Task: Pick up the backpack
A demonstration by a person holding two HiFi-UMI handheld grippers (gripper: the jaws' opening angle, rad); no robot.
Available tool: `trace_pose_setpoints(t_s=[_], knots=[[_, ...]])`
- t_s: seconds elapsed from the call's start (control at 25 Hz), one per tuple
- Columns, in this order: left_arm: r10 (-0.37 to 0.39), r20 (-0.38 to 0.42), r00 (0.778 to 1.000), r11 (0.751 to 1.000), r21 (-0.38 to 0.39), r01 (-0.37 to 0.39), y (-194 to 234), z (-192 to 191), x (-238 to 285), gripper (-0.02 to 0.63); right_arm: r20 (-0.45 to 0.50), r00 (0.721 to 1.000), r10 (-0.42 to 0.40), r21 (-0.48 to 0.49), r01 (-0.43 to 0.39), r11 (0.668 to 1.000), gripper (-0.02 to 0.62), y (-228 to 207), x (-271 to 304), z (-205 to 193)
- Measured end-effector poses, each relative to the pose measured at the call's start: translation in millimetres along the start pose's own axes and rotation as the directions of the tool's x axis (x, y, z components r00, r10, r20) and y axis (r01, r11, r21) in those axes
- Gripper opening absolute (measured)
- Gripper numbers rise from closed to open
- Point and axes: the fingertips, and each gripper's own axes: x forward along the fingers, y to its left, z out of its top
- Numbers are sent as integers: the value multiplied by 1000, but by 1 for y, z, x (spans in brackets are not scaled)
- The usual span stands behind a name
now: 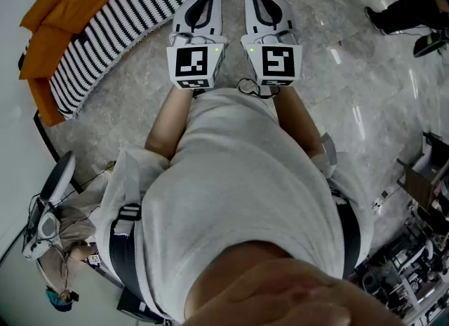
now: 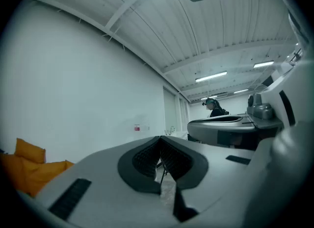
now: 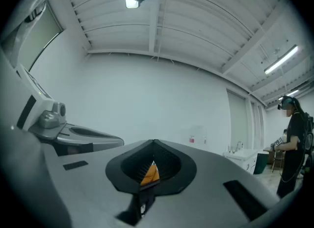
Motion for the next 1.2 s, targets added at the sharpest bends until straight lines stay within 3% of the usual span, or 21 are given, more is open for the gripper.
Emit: trace_pose_setpoints(t_s=[0.32,0.48,0.64,0.88,1.04,1.2], knots=[[33,-58,998,999,1,-33,-6,-29,-9,12,8,1000,20,6,-20,1000,38,-4,-14,-22],[130,-102,986,991,-18,-132,29,-44,-16,12,-32,999,13,-58,-15,998,40,-3,-12,-32],[201,-160,966,976,-49,-212,73,-66,-26,12,-105,994,32,17,-30,999,40,6,3,-63],[193,-210,958,976,-63,-211,92,-94,-8,12,-214,976,39,68,-25,997,40,3,19,-101],[130,-237,963,987,-59,-148,97,-104,11,12,-247,969,25,77,-7,997,40,-4,48,-113],[90,-291,952,992,-62,-112,117,-123,24,12,-273,961,37,109,-7,994,40,9,77,-129]])
